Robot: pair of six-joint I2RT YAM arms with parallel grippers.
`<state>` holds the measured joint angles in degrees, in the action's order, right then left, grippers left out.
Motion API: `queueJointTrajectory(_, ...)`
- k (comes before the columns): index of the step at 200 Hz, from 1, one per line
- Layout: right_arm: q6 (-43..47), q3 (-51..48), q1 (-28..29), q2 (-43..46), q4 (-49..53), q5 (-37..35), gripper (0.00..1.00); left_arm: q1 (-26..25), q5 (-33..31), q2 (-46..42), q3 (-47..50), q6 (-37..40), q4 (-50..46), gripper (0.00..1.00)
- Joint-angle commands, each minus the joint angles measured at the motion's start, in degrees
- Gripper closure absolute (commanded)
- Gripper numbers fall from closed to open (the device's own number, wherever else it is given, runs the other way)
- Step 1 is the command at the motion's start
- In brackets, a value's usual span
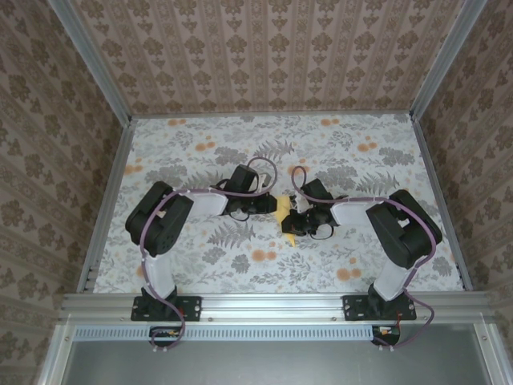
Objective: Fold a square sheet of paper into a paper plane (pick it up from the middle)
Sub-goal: Fold the wing for the fifth time at the center of the table.
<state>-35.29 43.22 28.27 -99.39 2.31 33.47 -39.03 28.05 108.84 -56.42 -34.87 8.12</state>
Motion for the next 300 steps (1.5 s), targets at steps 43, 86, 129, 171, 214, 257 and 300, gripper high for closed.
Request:
queueJointTrajectory(43, -1.28, -2.58, -0.23, -0.1, 3.52, 0.02, 0.89, -0.61, -4.43, 4.43, -4.34, 1.12, -8.44, 0.84)
queueJointTrajectory(86, -3.64, 1.41, -0.36, 3.03, 0.92, 1.24, 0.88, -1.29, -5.64, 4.72, -4.83, 1.32, -11.02, 0.84)
queueJointTrajectory(129, -2.83, 3.39, -0.74, -1.17, 2.0, -2.24, 0.88, -1.36, -5.48, 4.7, -5.36, 1.55, -11.22, 0.84)
queueJointTrajectory(171, -2.86, 0.75, -1.95, -2.81, 1.65, -3.41, 0.88, -1.23, -5.29, 4.98, -5.83, 2.44, -11.49, 0.84)
queueJointTrajectory(214, -2.18, -2.88, -2.56, -4.61, 2.78, -3.15, 0.88, 1.01, -5.12, 4.72, -5.48, 3.59, -9.84, 0.84)
queueJointTrajectory(257, -1.93, -5.73, -3.21, -5.55, 1.91, -2.66, 0.88, 5.54, -4.39, 5.85, -5.11, 1.87, -6.67, 0.81)
queueJointTrajectory(300, -2.41, -5.61, -3.31, -5.69, 1.29, -2.22, 0.88, 7.62, -6.53, 6.72, -6.65, 2.27, -8.78, 0.81)
